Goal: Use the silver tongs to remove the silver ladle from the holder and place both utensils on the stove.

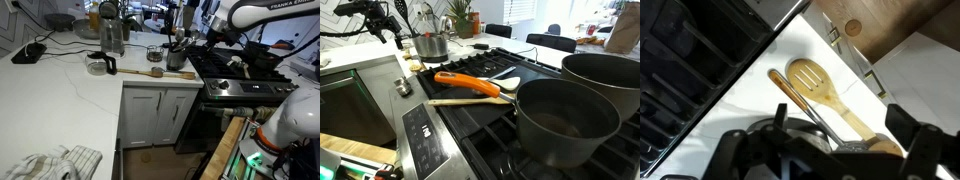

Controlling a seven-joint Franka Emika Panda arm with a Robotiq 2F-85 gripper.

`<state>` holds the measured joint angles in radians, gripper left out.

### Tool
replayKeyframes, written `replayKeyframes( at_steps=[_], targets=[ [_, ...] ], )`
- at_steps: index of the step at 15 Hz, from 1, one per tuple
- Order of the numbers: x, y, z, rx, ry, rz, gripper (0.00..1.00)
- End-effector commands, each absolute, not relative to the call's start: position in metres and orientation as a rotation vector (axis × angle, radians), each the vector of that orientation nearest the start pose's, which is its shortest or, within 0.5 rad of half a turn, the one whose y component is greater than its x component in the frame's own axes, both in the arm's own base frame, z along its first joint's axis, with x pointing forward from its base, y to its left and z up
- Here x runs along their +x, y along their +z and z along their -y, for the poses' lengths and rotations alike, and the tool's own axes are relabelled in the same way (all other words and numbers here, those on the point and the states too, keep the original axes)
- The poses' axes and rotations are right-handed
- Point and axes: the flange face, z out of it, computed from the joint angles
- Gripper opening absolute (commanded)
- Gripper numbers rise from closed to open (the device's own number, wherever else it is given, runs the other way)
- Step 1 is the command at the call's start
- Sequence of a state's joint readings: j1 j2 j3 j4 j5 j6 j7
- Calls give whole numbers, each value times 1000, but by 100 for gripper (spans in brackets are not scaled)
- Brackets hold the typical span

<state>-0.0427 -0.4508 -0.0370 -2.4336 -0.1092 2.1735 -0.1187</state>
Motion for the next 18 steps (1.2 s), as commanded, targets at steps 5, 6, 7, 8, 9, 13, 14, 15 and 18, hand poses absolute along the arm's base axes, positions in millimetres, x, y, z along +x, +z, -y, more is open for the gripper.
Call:
replayKeyframes(
  at_steps=[5, 6, 7, 8, 9, 13, 14, 15, 18],
  targets=[
    [427, 487, 39, -3222, -293, 151, 100],
    [427, 487, 39, -3222, -293, 151, 100],
    [427, 487, 39, -3222, -293, 151, 100],
    [427, 487, 39, -3222, -293, 151, 100],
    [427, 487, 39, -3222, -293, 151, 100],
    [446, 496, 33, -3141, -297, -129, 100],
    [452, 502, 31, -3114, -309, -203, 100],
    [459, 507, 30, -3087, -327, -280, 100],
    [474, 523, 29, -3005, -367, -511, 100]
  ],
)
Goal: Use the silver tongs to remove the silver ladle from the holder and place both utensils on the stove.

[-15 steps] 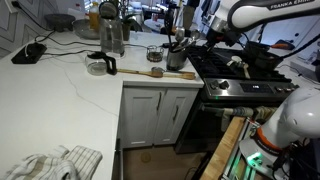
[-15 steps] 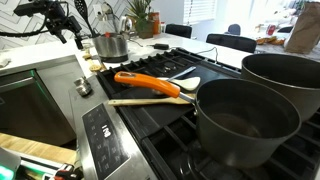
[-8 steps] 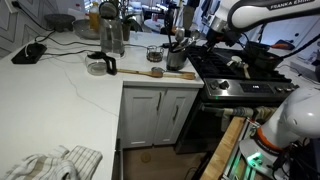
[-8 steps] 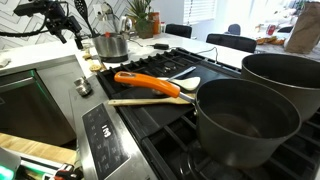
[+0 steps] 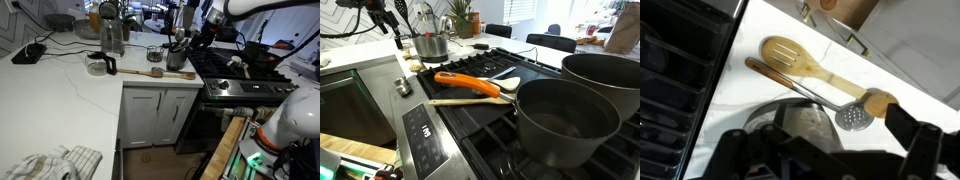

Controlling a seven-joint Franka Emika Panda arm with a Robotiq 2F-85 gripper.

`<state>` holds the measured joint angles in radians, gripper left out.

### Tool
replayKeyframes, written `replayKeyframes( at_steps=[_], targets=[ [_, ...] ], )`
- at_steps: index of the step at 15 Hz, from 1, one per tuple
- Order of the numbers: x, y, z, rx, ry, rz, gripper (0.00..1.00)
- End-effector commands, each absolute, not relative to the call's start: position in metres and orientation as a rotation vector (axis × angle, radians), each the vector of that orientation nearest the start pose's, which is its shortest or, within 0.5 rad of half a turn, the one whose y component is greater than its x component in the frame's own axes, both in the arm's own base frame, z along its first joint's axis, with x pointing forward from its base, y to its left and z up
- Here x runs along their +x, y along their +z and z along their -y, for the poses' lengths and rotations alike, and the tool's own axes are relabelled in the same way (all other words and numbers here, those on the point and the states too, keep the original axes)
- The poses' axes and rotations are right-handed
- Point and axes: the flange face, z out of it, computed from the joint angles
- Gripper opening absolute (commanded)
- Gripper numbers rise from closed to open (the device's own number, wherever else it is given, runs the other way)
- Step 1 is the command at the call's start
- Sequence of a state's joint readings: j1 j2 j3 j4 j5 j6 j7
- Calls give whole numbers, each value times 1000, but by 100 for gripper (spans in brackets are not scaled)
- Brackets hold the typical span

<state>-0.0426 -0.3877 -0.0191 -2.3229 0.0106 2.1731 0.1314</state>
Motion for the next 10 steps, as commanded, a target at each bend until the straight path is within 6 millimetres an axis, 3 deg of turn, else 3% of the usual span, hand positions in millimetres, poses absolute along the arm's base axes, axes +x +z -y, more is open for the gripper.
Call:
replayKeyframes(
  at_steps=[1, 9, 10],
  targets=[
    [479, 527, 32, -2976, -395, -586, 100],
    [505, 535, 53, -2733, -663, -1129, 100],
    [500, 539, 47, -2782, -612, -1011, 100]
  ],
)
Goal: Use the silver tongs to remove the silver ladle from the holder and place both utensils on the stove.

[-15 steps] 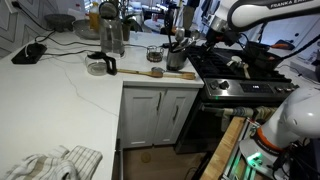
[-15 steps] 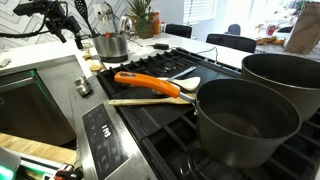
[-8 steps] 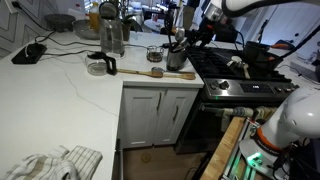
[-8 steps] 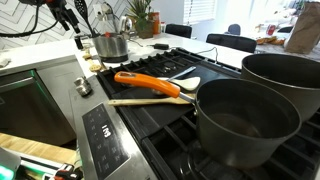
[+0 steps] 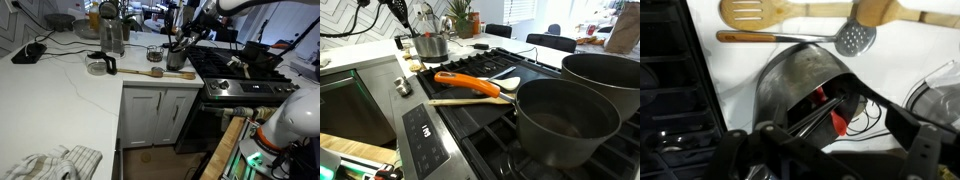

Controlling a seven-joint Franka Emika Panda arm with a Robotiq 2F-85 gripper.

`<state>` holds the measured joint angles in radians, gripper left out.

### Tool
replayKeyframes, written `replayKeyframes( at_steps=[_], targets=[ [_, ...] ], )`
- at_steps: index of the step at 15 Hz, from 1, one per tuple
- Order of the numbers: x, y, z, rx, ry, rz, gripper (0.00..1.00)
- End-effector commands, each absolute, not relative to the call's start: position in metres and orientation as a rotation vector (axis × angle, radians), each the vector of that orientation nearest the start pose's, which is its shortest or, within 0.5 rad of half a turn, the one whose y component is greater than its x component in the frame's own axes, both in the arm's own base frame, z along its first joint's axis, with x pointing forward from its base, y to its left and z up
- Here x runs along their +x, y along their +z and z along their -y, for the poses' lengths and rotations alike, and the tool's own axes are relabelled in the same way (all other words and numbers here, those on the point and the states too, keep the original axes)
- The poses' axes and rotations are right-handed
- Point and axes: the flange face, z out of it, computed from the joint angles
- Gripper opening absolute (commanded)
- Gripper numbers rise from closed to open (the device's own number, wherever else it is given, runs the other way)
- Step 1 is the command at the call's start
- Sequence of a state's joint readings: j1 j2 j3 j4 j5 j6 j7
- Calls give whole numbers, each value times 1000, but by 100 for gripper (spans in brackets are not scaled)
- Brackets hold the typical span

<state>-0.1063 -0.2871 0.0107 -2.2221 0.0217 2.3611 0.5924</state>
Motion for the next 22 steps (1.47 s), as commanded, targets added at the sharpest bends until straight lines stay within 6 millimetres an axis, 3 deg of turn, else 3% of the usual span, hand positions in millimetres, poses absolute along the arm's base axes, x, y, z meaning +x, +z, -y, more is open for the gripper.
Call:
replayKeyframes(
  at_steps=[1, 11, 17, 22],
  targets=[
    [502, 538, 50, -2760, -635, -1057, 100],
    [504, 537, 51, -2739, -646, -1103, 100],
    [538, 545, 61, -2511, -609, -1467, 100],
    [565, 535, 80, -2330, -542, -1734, 100]
  ],
)
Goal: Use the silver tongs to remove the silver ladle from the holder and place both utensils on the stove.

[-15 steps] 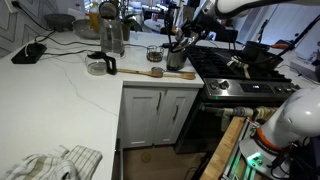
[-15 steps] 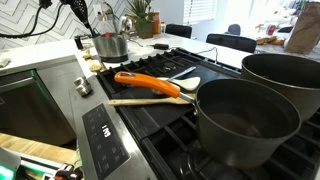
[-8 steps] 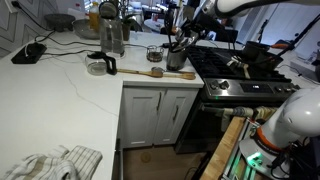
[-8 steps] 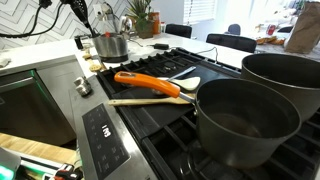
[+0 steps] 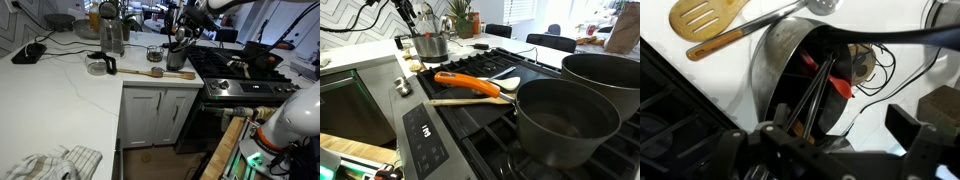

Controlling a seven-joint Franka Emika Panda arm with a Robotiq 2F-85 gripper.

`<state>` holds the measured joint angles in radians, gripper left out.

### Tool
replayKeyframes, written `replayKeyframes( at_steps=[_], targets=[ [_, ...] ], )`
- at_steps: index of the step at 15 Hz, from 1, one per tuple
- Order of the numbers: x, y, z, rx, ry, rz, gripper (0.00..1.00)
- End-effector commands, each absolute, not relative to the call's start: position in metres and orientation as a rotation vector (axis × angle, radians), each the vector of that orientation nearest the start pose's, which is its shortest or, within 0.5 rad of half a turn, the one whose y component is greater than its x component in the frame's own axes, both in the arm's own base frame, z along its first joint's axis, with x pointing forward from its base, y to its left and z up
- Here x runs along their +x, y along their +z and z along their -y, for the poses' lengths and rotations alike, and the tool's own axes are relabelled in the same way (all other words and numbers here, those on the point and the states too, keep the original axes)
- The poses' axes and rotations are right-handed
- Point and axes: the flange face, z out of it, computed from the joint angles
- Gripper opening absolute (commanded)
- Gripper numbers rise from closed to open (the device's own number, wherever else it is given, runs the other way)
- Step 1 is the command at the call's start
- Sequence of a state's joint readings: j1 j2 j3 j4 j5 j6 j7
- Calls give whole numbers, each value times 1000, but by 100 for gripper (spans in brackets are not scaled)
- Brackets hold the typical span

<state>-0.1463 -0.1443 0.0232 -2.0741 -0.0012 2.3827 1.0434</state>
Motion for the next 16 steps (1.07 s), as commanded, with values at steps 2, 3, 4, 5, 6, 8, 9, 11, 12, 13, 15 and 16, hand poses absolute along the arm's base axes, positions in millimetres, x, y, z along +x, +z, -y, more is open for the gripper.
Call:
replayKeyframes(
  at_steps=[2, 3, 4, 5, 6, 8, 9, 11, 12, 13, 15, 16],
  targets=[
    [573, 527, 85, -2280, -518, -1802, 100],
    [578, 522, 87, -2255, -514, -1838, 100],
    [582, 519, 89, -2228, -520, -1870, 100],
    [586, 513, 91, -2204, -511, -1900, 100],
    [589, 509, 92, -2190, -501, -1928, 100],
    [593, 501, 93, -2166, -473, -1972, 100],
    [595, 497, 92, -2158, -462, -1987, 99],
    [598, 491, 91, -2142, -426, -2009, 85],
    [599, 489, 91, -2138, -416, -2023, 77],
    [601, 487, 91, -2134, -399, -2036, 68],
    [603, 484, 91, -2130, -364, -2061, 50],
    [603, 482, 91, -2131, -349, -2073, 48]
  ],
)
